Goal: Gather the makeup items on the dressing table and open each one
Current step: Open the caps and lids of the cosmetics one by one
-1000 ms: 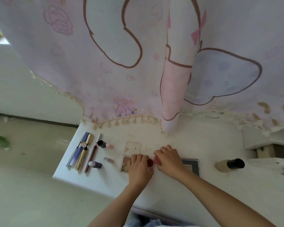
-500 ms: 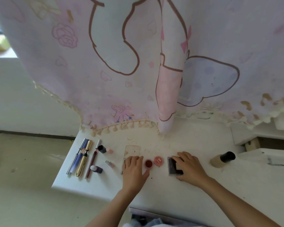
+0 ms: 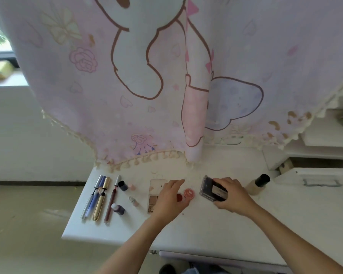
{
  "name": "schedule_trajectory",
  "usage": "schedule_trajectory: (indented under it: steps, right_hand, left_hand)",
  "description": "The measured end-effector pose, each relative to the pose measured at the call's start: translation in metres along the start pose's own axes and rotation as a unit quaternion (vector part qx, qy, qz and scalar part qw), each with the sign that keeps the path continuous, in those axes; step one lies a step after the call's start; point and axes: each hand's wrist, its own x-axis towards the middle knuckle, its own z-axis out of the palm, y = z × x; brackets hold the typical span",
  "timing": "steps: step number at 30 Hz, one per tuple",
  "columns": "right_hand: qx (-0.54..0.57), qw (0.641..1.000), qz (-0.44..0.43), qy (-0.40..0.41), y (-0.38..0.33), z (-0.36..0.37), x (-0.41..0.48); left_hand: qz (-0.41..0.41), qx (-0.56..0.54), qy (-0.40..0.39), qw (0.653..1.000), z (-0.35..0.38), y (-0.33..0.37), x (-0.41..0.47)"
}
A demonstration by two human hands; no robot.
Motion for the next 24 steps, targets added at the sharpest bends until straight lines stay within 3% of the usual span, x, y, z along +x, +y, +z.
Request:
schedule_trajectory:
  steps: [2, 5, 14, 24]
  right_hand:
    - [0.057, 0.998, -0.027, 0.004, -0.015, -0.018, -0.008]
    - [0.081, 0.994, -0.073, 0.001, -0.034, -0.043, -0.022]
    - [0.121, 0.985, -0.119, 0.021, -0.055, -0.068, -0.044]
    - [0.235, 0.961, -0.146, 0.017, -0.064, -0.065, -0.047]
  left_hand:
    - [0.006, -0.110, -0.027, 0.994, -0.009, 0.020, 0.002]
    - [0.031, -0.188, -0.061, 0.980, -0.023, 0.041, 0.003]
    - [0.087, -0.254, -0.080, 0.960, -0.050, 0.068, 0.003]
    - [0.075, -0.319, -0.077, 0.942, -0.065, 0.071, -0.002]
